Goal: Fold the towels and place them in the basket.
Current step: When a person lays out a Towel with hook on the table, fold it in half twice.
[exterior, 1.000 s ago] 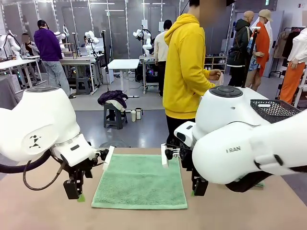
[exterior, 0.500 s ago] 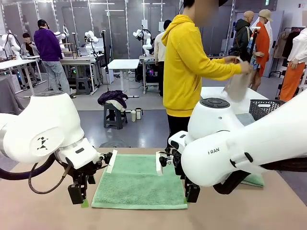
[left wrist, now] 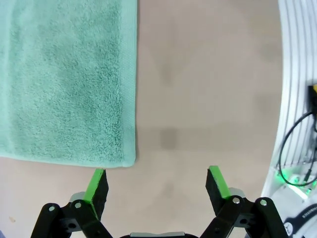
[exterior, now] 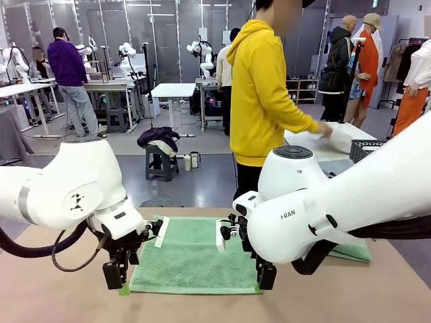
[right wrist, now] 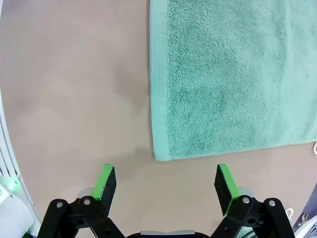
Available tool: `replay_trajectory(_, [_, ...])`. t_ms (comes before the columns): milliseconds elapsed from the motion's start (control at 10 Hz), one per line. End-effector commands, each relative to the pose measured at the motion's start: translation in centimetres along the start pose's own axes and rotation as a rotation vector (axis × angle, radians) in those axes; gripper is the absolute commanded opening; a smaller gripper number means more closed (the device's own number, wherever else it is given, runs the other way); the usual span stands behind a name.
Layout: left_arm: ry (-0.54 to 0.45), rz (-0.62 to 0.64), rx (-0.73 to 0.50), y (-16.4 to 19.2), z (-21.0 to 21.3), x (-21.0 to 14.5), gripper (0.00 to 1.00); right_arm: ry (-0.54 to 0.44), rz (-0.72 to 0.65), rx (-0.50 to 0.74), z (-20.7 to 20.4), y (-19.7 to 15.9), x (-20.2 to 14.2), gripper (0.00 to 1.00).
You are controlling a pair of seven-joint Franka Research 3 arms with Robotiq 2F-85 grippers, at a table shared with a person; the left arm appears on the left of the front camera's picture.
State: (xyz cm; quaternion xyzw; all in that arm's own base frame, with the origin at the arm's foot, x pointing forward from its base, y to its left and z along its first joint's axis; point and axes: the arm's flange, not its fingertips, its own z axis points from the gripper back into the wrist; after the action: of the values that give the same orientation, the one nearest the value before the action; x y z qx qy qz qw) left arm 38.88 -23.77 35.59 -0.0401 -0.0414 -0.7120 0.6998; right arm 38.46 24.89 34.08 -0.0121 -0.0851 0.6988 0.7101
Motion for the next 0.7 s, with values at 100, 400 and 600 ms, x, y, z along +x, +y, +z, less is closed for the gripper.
replay_trajectory(100, [-0.013,0.005,-0.015,1.3,-1.5,0.2,1.0,-0.002,0.014,0.031,-1.4,-0.9,0.0,1.0])
replay_trajectory(400, [-0.008,0.01,-0.046,1.4,-3.1,0.3,1.0,0.015,0.012,0.029,-2.4,-1.0,0.1,1.0])
replay_trajectory(600, [0.007,0.029,-0.024,1.4,-4.0,0.1,1.0,0.022,0.012,0.032,-3.2,-1.0,0.1,1.0])
